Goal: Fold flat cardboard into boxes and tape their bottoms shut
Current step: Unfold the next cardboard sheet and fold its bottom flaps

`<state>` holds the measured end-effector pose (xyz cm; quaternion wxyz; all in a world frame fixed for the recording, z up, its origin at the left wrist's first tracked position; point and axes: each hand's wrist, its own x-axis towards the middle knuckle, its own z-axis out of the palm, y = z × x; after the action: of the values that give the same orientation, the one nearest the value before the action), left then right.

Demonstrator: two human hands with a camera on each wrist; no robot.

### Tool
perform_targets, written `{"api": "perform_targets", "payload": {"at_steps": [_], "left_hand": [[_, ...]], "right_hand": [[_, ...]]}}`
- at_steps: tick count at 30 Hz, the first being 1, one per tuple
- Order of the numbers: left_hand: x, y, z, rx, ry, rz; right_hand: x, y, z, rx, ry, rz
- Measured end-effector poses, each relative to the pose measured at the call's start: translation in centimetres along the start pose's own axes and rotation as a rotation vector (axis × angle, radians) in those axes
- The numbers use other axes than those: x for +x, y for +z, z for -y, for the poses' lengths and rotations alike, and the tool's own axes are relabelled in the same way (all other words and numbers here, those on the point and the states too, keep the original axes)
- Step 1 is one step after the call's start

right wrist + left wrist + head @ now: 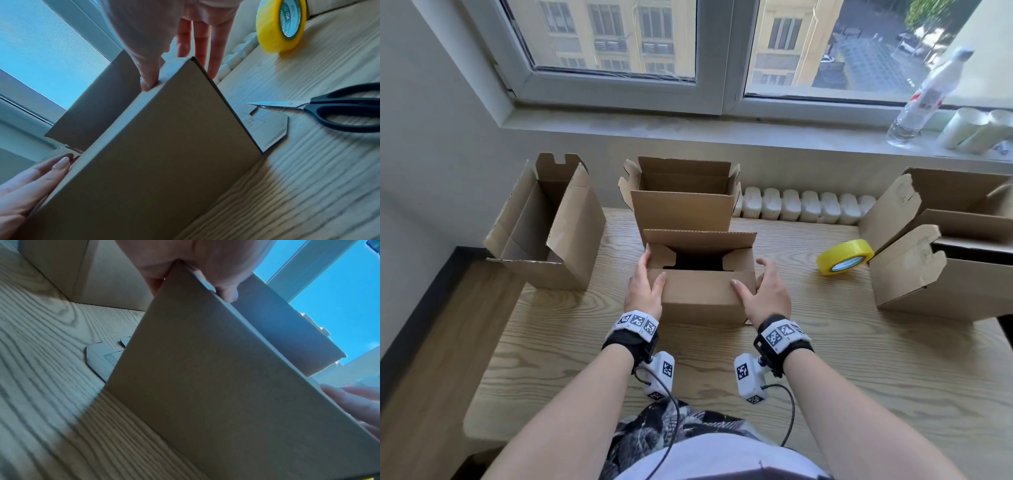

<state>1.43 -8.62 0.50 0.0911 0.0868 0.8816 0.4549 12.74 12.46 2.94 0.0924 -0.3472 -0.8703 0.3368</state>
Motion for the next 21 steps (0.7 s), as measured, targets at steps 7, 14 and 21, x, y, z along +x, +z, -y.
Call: {"api": "perform_targets", "payload": {"at_steps": [7,14,21], "left_hand": [[0.2,0.3,0.1,0.352,0.067,0.064],[0.2,0.5,-0.6,0.653,-0.006,0.136],[-0.2,-0.1,-1.0,0.524,-0.011,0.153]], "right_hand": [[0.2,1.0,-0.4,-0.009,0.002,0.025],[0.9,0.8,0.8,-0.084,-0.089,-0.002],[1.4,0.6,2.8,-0.362,-0.312,0.03]]}}
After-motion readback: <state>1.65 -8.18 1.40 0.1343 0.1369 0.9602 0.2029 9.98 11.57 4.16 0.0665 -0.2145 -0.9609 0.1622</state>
